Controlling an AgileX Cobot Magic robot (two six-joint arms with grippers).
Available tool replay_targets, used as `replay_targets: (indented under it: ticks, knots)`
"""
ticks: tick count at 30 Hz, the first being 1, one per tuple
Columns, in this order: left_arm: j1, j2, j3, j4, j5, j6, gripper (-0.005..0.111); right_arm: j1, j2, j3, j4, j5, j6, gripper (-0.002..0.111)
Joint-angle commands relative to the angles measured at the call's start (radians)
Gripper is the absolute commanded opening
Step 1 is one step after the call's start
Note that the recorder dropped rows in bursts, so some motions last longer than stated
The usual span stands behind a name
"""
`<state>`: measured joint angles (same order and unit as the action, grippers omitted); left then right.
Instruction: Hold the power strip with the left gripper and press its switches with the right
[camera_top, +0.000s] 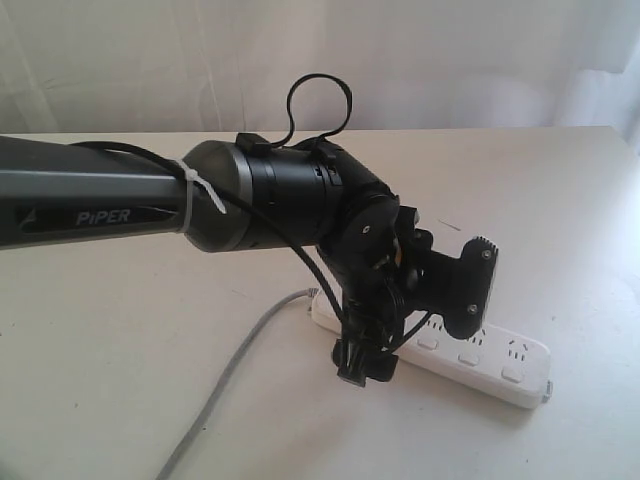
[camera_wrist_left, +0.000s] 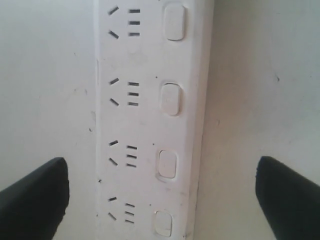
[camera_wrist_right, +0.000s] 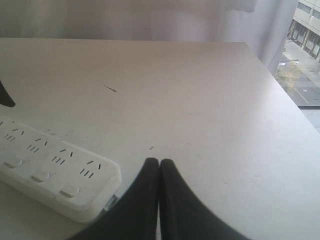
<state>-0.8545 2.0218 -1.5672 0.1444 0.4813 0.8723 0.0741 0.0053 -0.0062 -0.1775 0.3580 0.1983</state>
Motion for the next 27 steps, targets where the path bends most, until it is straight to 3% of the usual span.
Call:
replay_targets:
  ticks: [1, 19, 27]
  knots:
    - [-0.006, -0.004, -0.002, -0.024, -0.001, -0.02, 0.105, -0.005, -0.005, 0.006, -0.002, -0.008, 0.0, 0.0]
    - [-0.006, -0.002, -0.002, -0.022, 0.003, -0.021, 0.105, -0.005, -0.005, 0.006, -0.002, -0.008, 0.0, 0.0]
    - [-0.004, 0.061, -0.002, 0.1, -0.062, -0.003, 0.105, -0.005, -0.005, 0.006, -0.002, -0.008, 0.0, 0.0]
